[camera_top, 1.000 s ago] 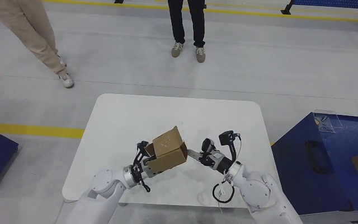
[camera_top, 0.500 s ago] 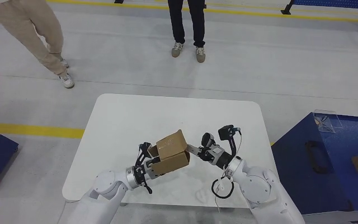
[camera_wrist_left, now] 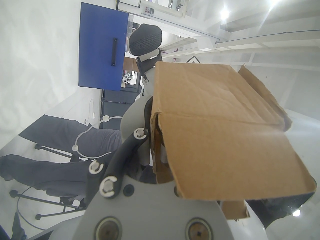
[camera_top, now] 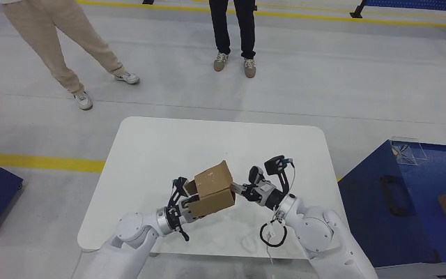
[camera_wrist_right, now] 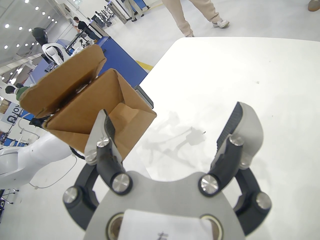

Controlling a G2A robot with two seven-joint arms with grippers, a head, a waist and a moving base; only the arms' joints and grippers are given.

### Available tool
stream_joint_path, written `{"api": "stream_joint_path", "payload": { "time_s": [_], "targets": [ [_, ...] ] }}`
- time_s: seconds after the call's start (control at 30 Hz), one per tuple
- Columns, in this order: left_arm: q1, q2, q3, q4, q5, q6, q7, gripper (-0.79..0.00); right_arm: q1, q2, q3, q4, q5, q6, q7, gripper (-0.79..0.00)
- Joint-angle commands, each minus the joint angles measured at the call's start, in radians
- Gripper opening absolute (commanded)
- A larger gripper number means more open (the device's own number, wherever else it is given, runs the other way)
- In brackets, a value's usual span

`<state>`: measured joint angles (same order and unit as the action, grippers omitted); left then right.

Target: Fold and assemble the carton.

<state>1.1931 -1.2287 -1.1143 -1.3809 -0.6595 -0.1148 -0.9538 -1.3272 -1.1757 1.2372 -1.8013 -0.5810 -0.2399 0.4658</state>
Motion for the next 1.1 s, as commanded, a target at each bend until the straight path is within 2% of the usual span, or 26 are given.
{"api": "stream_joint_path", "payload": {
  "time_s": [0.0,0.37,0.5,0.73,1.07],
  "targets": [
    [0.001,0.0,-0.002,-0.002,-0.002,-0.001,-0.002,-0.785,0.002,-0.001,-0.006,0.006,0.0,0.002,-0.005,0.0],
    [0.009,0.002,-0.005,-0.011,-0.004,-0.001,-0.006,-0.785,0.009,-0.007,-0.029,0.019,0.021,0.015,-0.034,0.0],
    [0.011,0.002,-0.007,-0.012,-0.008,0.003,-0.01,-0.785,0.001,-0.007,-0.002,0.017,0.065,0.019,-0.066,0.0],
    [0.015,0.003,-0.011,-0.017,-0.007,0.004,-0.009,-0.785,-0.012,0.0,0.032,0.041,0.098,0.033,0.014,0.0],
    [0.011,0.001,0.002,-0.015,-0.001,0.004,0.0,-0.785,-0.003,-0.005,-0.013,0.039,0.083,0.033,0.015,0.0]
  ]
}}
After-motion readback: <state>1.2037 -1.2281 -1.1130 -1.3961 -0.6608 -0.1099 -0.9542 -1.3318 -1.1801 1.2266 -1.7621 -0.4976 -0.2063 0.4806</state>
